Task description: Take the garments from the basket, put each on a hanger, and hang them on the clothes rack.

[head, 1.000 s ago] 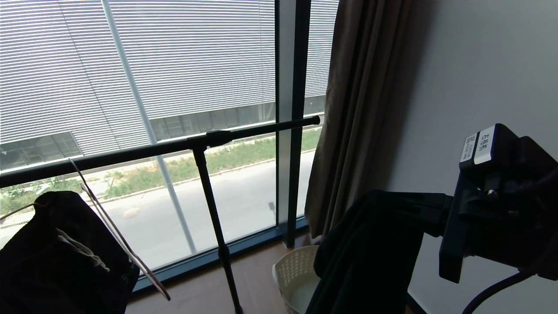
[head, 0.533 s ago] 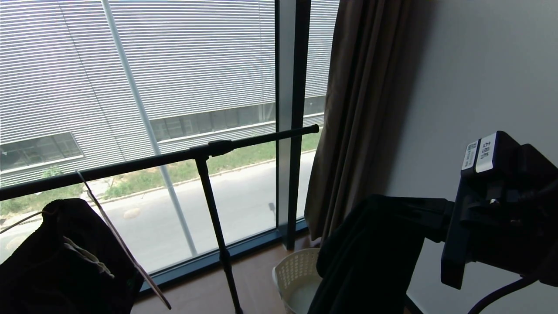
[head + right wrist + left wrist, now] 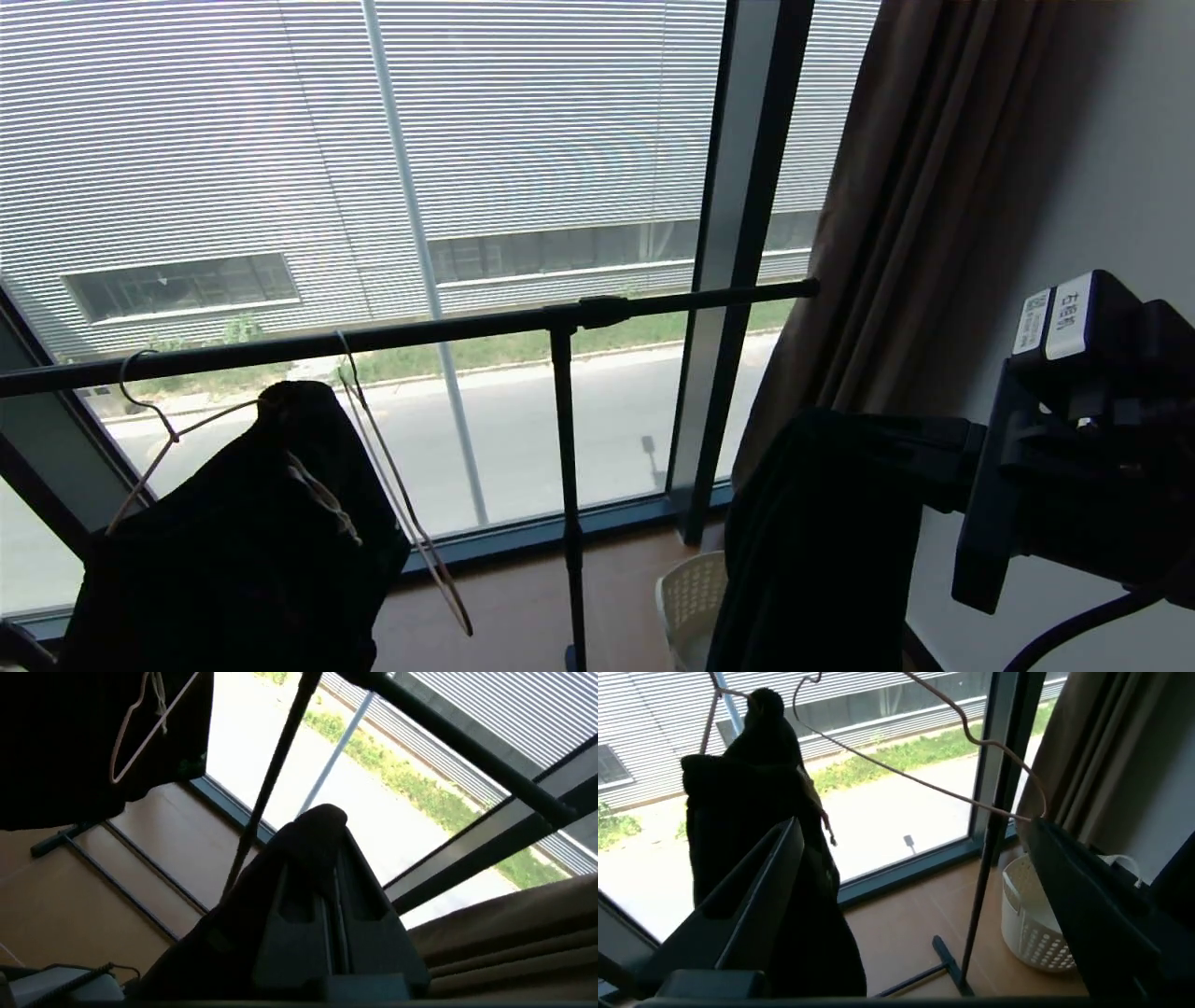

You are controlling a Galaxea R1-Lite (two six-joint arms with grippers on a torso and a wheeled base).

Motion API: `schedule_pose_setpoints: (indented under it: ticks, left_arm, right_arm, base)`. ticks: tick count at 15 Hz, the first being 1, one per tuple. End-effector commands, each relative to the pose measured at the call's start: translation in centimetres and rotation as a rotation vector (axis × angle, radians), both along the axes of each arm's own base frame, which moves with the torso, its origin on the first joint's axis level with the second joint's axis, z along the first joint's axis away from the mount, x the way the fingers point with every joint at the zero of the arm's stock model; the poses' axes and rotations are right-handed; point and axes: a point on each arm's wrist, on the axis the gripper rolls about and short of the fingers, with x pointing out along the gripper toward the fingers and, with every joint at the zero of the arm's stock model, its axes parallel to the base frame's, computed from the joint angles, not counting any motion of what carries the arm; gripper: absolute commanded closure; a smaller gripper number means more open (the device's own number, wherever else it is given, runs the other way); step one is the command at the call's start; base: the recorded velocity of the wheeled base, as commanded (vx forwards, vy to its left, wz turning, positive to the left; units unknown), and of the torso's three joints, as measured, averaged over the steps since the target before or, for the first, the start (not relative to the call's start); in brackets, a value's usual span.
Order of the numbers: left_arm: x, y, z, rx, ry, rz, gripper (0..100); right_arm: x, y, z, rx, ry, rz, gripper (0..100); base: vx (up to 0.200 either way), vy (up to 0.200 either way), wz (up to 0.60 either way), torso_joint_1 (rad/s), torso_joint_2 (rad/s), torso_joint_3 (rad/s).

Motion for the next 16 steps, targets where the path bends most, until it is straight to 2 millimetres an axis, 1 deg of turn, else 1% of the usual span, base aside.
schedule_pose_setpoints:
  ticks: [1, 5, 9, 15, 16]
  left_arm:
    - [0.01, 0.00, 0.01, 0.000, 0.001, 0.000, 0]
    - [0.02, 0.00, -0.01, 0.000, 0.004, 0.000, 0]
    - [0.02, 0.00, -0.01, 0.000, 0.004, 0.000, 0]
    - [0.01, 0.00, 0.01, -0.001, 0.001, 0.000, 0]
    - [0.01, 0.00, 0.01, -0.001, 0.001, 0.000, 0]
  right_arm:
    - [-0.08, -0.06, 0.10, 0.004, -0.005, 0.001, 100]
    - [-0.30, -0.27, 0.20, 0.009, -0.013, 0.001, 100]
    - [-0.36, -0.36, 0.29, 0.012, -0.016, 0.000, 100]
    - [-0.32, -0.41, 0.29, 0.012, -0.016, -0.005, 100]
    - [-0.30, -0.43, 0.29, 0.012, -0.016, -0.005, 100]
  base:
    - [0.000, 0.000, 0.60, 0.007, 0.00, 0.002]
    - [0.000, 0.000, 0.00, 0.000, 0.00, 0.000]
    - [-0.200, 0.000, 0.00, 0.006, 0.00, -0.001]
    - [0.000, 0.200, 0.00, -0.006, 0.00, 0.004]
    - [-0.200, 0.200, 0.00, 0.022, 0.01, -0.007]
